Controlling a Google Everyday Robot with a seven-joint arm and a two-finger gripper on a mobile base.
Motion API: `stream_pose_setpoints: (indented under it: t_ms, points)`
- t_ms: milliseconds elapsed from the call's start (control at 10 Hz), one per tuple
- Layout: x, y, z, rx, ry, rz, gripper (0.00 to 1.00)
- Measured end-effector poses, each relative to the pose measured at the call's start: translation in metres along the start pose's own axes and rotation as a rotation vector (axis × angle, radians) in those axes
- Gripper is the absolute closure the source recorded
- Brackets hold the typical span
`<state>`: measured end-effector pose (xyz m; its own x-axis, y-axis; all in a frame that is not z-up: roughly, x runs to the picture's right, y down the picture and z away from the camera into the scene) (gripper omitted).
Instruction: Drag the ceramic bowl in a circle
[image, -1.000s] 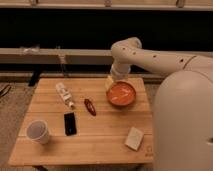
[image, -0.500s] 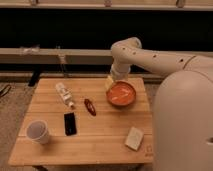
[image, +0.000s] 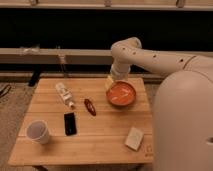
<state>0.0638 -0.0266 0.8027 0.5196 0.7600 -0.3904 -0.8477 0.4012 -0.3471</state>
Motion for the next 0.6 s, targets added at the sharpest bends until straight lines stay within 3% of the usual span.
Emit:
stream_pose_setpoints:
  t_ms: [100, 200, 300, 600]
  points:
    - [0.001, -0.001, 0.003, 0.018, 0.003, -0.016, 0.20]
    - [-0.005, 0.004, 0.013, 0.061, -0.002, -0.079, 0.20]
    - [-0.010, 0.010, 0.023, 0.081, 0.000, -0.123, 0.20]
    - [-0.017, 0.022, 0.063, 0.086, 0.029, -0.207, 0.20]
